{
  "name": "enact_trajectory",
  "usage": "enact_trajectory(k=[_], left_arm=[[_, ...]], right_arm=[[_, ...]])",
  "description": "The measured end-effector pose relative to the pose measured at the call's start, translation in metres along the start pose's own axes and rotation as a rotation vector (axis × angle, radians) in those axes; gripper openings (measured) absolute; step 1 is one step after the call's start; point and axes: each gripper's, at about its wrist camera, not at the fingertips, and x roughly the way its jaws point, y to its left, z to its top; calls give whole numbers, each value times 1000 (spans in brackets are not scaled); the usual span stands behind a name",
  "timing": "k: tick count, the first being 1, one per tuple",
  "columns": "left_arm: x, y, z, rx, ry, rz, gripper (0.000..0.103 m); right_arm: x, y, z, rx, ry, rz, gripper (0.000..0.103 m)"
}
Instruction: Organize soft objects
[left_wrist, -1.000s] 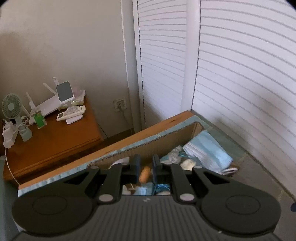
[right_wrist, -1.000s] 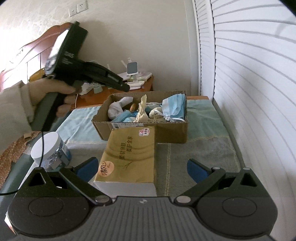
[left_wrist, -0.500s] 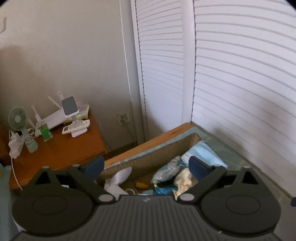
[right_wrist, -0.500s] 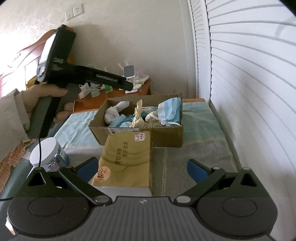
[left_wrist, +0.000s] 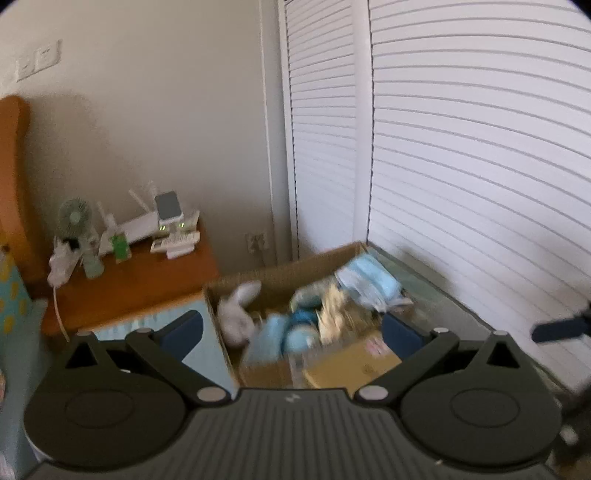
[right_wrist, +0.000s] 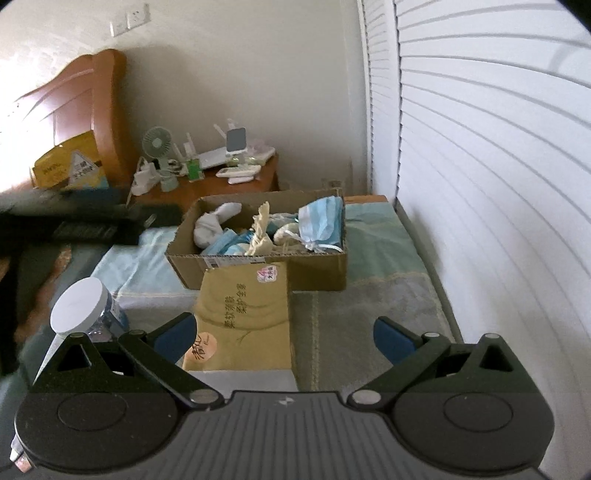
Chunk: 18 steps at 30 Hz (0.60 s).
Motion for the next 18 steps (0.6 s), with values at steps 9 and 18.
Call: enact_trajectory(k=[9, 18], left_arm=[[-49, -10, -36, -137, 110, 51, 102], [-82, -23, -38, -136, 148, 100, 102]], right_arm=[[-7, 8, -4, 12, 55, -113, 103], [-30, 20, -1, 2, 29, -143, 103]])
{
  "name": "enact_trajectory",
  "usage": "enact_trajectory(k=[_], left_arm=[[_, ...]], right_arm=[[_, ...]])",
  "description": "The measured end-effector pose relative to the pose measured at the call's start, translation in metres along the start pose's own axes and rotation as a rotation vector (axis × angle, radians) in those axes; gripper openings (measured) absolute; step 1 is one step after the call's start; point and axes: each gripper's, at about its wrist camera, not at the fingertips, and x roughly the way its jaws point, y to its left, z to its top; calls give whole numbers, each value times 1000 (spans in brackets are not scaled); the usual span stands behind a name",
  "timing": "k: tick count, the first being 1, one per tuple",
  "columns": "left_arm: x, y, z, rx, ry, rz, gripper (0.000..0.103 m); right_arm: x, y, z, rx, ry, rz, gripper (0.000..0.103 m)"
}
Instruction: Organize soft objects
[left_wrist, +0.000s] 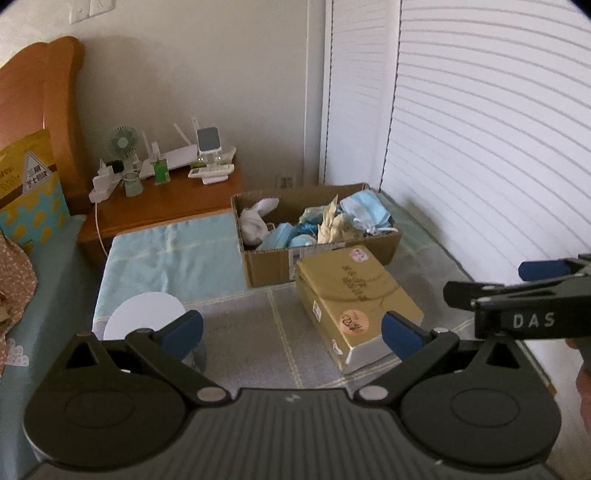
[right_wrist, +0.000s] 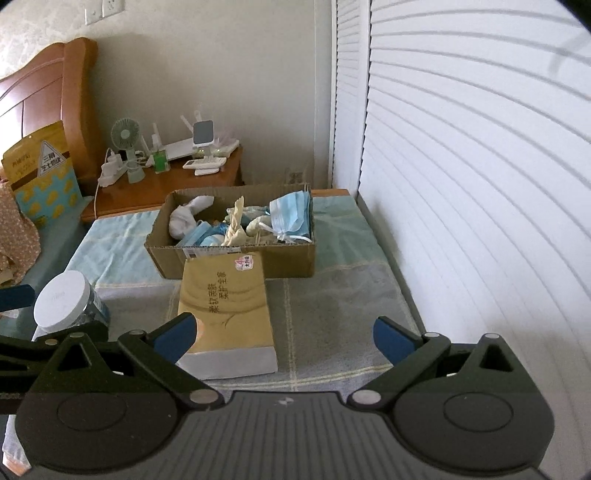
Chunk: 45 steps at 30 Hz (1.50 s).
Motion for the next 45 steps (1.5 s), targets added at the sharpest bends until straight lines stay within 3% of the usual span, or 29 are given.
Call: enact_trajectory(k=[45], left_arm=[[3, 5, 2, -69, 20, 32, 102]], right_arm=[[-9, 2, -1, -20, -8, -4, 103]])
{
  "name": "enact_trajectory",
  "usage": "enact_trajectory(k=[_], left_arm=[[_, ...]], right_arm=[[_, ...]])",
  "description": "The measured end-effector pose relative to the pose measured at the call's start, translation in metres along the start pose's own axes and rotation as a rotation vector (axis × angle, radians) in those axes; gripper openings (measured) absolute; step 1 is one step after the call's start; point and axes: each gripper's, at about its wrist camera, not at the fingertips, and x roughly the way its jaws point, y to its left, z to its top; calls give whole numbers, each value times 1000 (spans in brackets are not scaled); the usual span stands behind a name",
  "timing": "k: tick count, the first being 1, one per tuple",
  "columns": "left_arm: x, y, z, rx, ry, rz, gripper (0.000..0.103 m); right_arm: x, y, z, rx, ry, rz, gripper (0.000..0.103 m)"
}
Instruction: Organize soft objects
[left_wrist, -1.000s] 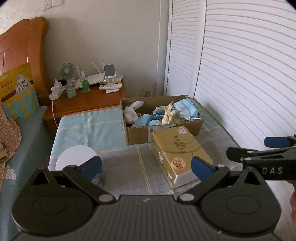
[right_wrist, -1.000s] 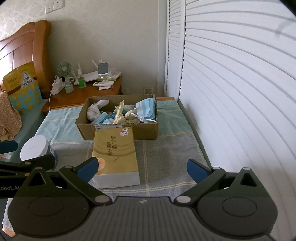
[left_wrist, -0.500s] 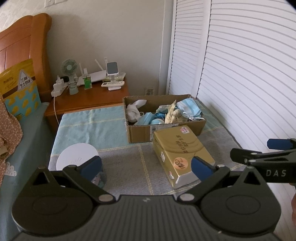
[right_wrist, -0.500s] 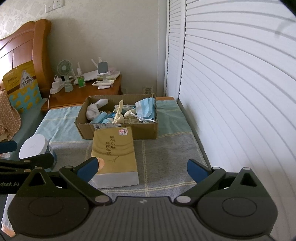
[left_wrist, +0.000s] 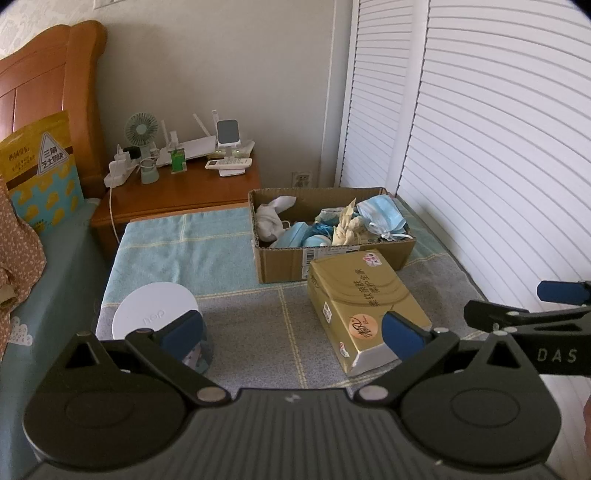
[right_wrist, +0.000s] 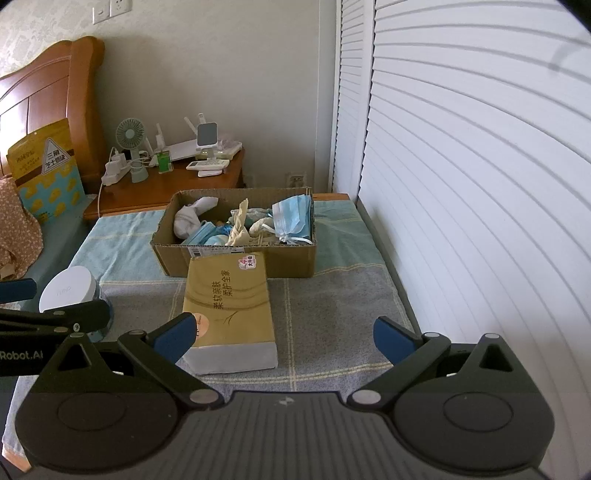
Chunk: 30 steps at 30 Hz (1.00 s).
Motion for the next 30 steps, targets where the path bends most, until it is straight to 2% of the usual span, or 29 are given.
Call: enact_trajectory(k=[30], left_arm=[[0, 0, 0, -2, 4, 3, 102]], right_arm=[[-1, -1, 0, -6, -2, 2, 103]])
